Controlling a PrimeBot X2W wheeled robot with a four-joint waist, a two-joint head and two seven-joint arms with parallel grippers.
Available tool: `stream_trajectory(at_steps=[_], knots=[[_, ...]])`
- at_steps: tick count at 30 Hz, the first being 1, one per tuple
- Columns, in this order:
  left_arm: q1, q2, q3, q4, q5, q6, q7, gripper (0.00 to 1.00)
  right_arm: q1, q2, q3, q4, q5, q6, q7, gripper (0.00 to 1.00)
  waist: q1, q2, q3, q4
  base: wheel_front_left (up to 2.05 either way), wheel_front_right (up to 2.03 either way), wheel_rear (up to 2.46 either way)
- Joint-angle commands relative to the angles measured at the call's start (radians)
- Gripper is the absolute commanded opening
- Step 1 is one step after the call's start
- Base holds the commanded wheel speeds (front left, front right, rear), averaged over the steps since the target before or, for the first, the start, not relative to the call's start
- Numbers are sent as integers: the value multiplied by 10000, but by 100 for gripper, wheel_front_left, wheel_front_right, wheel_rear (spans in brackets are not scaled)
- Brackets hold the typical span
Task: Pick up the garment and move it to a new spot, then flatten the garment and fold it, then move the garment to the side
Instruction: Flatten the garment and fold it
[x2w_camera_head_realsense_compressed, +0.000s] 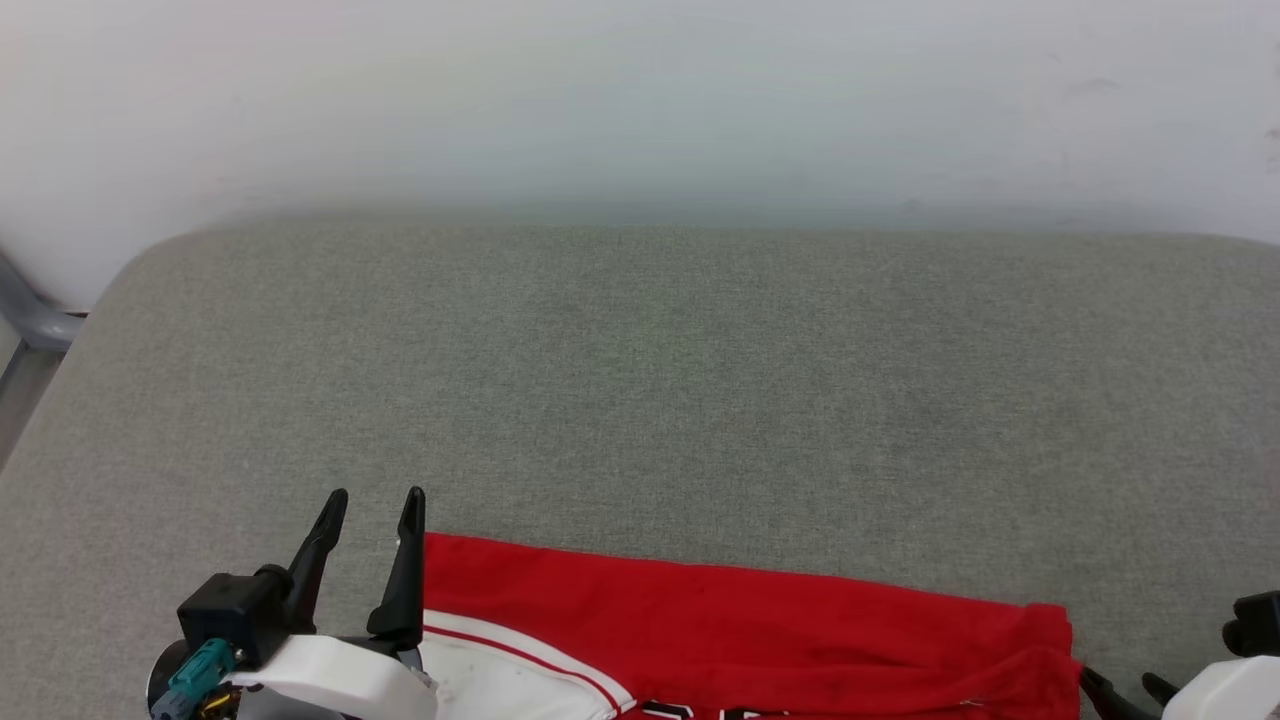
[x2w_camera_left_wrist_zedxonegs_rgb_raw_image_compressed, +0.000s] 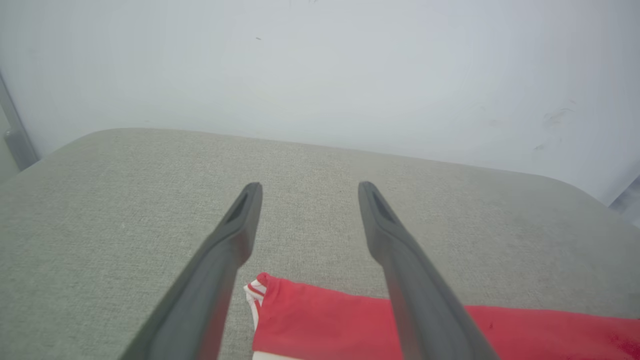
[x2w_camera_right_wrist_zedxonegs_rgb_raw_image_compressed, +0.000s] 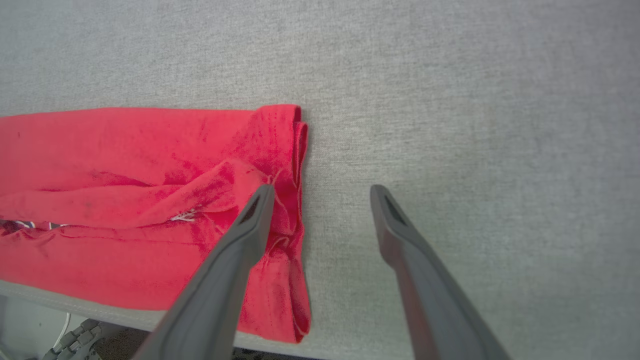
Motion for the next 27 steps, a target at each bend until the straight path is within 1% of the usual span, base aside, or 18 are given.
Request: stream_trajectory(at_steps=[1,5,10,15,18,19,20,21,23,27], knots=[[-52,-75,49,-104,67,38,-74,100,-82,90,50,-49,8,-10,48,100,0,-1,95,84,0,0,0],[60,-88,163,-427,513,192,-119,100,-357,221,286,21,-5,-10,153,100,0,-1,356,242,0,0,0],[-8,-145,225,-546,700,46,-146,100,-368,376,574,323,6,-10,449,100,0,-1,697,470,0,0,0],[-226,-257,233,-417,851,-70,-158,100,56,690,922,967,208,-12,1002,100,0,-1,908,611,0,0,0],[-214,-315,292,-355,928,-103,-163,100,275,757,1144,1261,201,-8,1155,100,0,-1,973,625,0,0,0],[-218,-332,311,-334,962,-94,-165,100,295,821,1195,1335,270,-10,1166,45,0,-1,985,625,0,0,0],[-210,-328,329,-291,972,-96,-166,100,271,840,1241,1378,292,-8,1114,17,0,-1,991,623,0,0,0],[-204,-338,354,-267,996,-108,-167,100,239,881,1286,1421,328,-8,1099,0,0,-1,985,612,0,0,0],[-141,-335,364,-164,1060,-94,-168,100,110,895,1333,1406,340,-8,1033,0,0,-1,910,583,0,0,0],[3,-347,407,-65,1095,-139,-168,100,-200,563,1241,1068,86,-16,602,0,0,-1,667,512,0,0,0]])
